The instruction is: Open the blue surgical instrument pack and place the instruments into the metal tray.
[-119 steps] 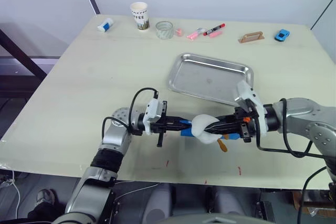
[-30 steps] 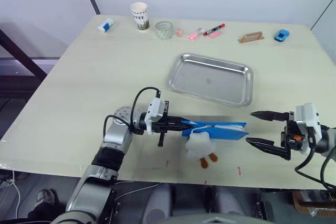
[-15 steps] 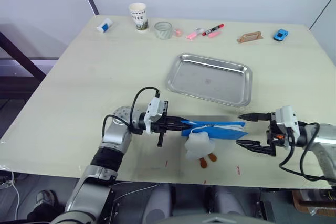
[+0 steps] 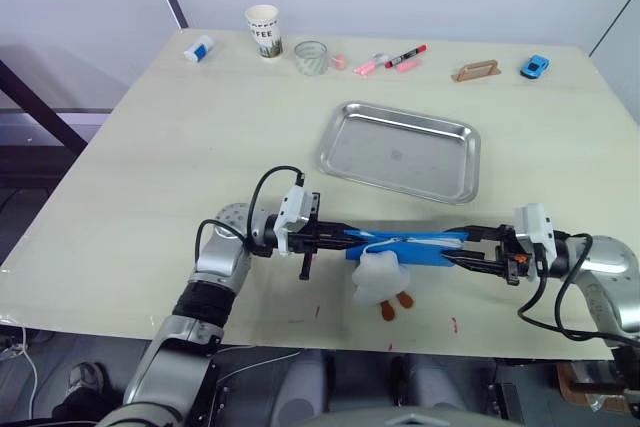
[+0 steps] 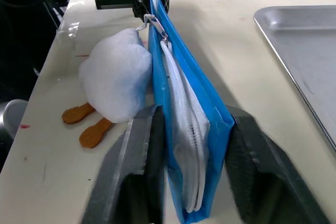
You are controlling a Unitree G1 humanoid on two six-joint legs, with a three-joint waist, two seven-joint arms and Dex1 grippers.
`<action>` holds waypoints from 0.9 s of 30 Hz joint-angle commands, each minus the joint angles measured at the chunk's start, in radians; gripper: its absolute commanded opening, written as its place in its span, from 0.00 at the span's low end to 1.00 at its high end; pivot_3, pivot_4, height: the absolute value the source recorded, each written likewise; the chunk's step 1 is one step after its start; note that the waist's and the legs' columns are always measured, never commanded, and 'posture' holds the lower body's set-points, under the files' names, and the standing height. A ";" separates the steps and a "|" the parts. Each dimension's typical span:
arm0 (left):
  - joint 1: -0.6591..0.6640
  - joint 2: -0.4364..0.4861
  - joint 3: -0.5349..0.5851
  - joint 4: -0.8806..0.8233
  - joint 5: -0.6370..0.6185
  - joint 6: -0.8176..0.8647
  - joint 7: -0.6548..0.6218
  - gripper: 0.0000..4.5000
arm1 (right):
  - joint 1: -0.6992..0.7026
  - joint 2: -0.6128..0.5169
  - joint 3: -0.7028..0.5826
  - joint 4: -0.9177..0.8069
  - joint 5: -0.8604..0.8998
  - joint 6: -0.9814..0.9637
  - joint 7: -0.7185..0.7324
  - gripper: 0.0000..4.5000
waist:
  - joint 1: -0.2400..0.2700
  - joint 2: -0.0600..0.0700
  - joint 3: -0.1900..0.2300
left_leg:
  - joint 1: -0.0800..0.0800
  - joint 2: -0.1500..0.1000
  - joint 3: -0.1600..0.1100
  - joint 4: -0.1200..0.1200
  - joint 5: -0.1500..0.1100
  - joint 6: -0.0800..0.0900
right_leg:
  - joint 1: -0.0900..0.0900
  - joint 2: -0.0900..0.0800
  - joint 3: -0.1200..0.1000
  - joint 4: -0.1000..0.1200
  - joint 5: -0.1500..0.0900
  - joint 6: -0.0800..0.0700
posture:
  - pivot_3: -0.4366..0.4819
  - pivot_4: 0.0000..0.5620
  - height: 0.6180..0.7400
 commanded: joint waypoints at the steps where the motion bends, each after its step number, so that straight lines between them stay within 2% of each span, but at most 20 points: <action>1: 0.014 0.007 -0.009 -0.004 0.012 -0.004 -0.011 0.00 | -0.010 0.001 -0.009 -0.014 0.003 -0.021 0.002 0.43 | 0.000 0.000 0.000 | 0.000 0.000 0.000 0.000 0.000 0.000 | 0.000 0.000 0.000 0.000 0.000 0.000 | 0.48 0.27 1.00; 4: 0.011 0.005 -0.011 -0.016 0.012 0.006 -0.004 0.00 | -0.015 0.005 -0.008 -0.006 0.004 -0.026 0.003 0.43 | 0.000 0.000 0.000 | 0.000 0.000 0.000 0.000 0.000 0.000 | 0.000 0.000 0.000 0.000 0.000 0.000 | 0.48 0.27 1.00; 6: 0.011 0.006 -0.011 -0.022 0.011 0.010 -0.003 0.00 | -0.018 0.011 -0.007 -0.005 0.003 -0.032 0.000 0.31 | 0.000 0.000 0.000 | 0.000 0.000 0.000 0.000 0.000 0.000 | 0.000 0.000 0.000 0.000 0.000 0.000 | 0.48 0.27 1.00; 9: 0.010 0.007 -0.011 -0.021 0.010 0.011 -0.003 0.00 | -0.020 0.020 -0.003 -0.005 0.000 -0.039 -0.003 0.04 | -0.001 0.000 0.000 | 0.000 0.000 0.000 0.000 0.000 0.000 | 0.000 0.000 0.000 0.000 0.000 0.000 | 0.48 0.27 1.00; 10: 0.010 0.007 -0.011 -0.021 0.010 0.011 -0.003 0.00 | -0.020 0.022 -0.002 -0.005 -0.001 -0.040 -0.004 0.00 | -0.001 0.000 0.000 | 0.000 0.000 0.000 0.000 0.000 0.000 | 0.000 0.000 0.000 0.000 0.000 0.000 | 0.48 0.27 1.00; 21: 0.010 0.010 -0.005 0.002 0.005 0.005 -0.017 0.00 | -0.022 0.035 0.004 0.021 -0.011 -0.056 -0.004 0.00 | -0.002 0.000 0.000 | 0.001 0.000 0.000 0.000 0.000 0.000 | 0.000 0.001 0.000 0.000 0.000 0.000 | 0.48 0.27 1.00; 25: 0.002 0.020 0.014 -0.019 -0.052 0.117 -0.024 0.00 | -0.032 0.031 0.004 0.030 -0.011 -0.052 -0.003 0.00 | -0.003 0.000 0.000 | 0.001 0.000 0.000 0.000 0.000 0.000 | 0.000 0.001 0.000 0.001 0.000 0.000 | 0.48 0.27 1.00; 26: 0.001 0.020 0.019 -0.023 -0.055 0.122 -0.019 0.15 | -0.033 0.030 0.004 0.031 -0.012 -0.051 -0.003 0.00 | -0.003 0.000 0.000 | 0.001 0.000 0.000 0.000 0.000 0.000 | 0.000 0.001 0.000 0.001 0.000 0.000 | 0.48 0.27 1.00; 27: 0.004 0.026 0.029 -0.030 -0.059 0.121 -0.012 0.25 | -0.035 0.028 0.005 0.032 -0.013 -0.050 -0.002 0.00 | -0.003 0.000 0.000 | 0.001 0.000 0.000 0.000 0.000 0.000 | 0.000 0.001 0.000 0.001 0.000 0.000 | 0.48 0.27 1.00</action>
